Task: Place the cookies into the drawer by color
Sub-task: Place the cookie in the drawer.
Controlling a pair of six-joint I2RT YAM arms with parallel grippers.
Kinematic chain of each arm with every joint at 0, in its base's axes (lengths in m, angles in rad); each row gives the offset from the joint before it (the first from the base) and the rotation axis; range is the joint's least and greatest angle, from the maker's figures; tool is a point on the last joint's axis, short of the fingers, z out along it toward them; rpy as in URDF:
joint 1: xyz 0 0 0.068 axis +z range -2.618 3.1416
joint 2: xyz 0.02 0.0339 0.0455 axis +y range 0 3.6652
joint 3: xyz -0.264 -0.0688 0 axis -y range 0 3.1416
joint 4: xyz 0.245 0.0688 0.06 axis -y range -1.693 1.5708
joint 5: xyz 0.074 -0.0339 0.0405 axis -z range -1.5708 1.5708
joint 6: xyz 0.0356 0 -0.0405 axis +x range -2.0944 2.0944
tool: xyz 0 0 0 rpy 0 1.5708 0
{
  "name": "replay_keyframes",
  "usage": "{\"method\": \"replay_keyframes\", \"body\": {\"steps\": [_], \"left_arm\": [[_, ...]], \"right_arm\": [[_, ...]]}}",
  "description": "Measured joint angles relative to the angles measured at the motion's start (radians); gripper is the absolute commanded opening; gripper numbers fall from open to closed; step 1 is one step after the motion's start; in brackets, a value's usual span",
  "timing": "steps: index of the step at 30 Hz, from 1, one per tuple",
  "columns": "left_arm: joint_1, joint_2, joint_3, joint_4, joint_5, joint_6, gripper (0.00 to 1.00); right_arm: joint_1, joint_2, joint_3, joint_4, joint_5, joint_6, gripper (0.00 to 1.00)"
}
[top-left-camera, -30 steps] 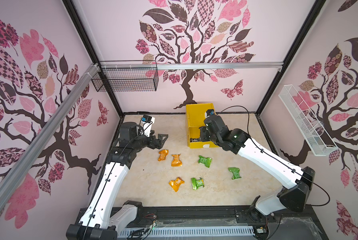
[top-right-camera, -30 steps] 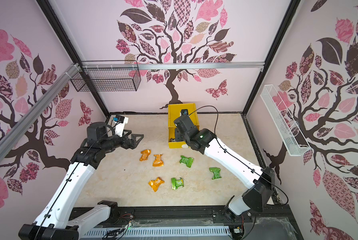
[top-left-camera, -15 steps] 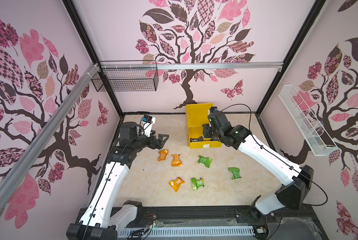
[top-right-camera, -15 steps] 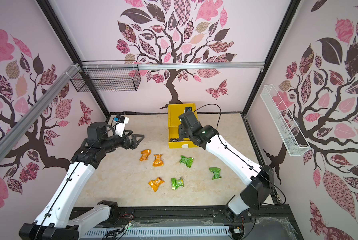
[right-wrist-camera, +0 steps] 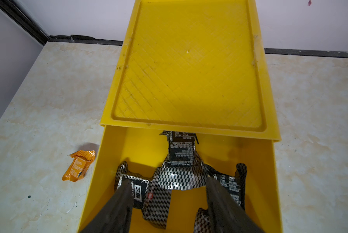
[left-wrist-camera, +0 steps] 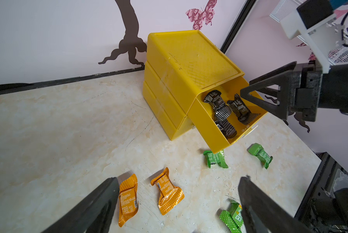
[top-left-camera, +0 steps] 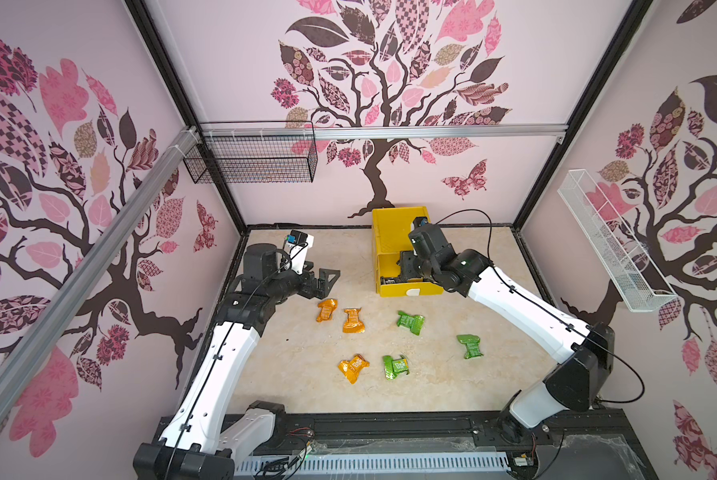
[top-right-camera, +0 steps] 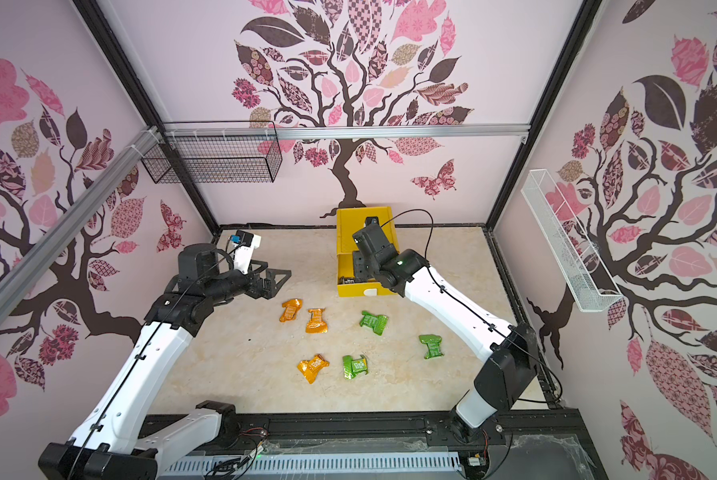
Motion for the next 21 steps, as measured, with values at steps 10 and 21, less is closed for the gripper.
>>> {"method": "replay_keyframes", "body": {"steps": [10, 21], "left_arm": [[-0.046, 0.064, 0.081, -0.012, -0.031, 0.0, 0.98], [-0.064, 0.202, 0.197, -0.009, -0.036, -0.058, 0.97]], "right_arm": [[-0.002, -0.177, -0.101, -0.024, 0.042, -0.015, 0.76], [-0.022, -0.32, -0.265, -0.064, 0.077, -0.046, 0.89]]}}
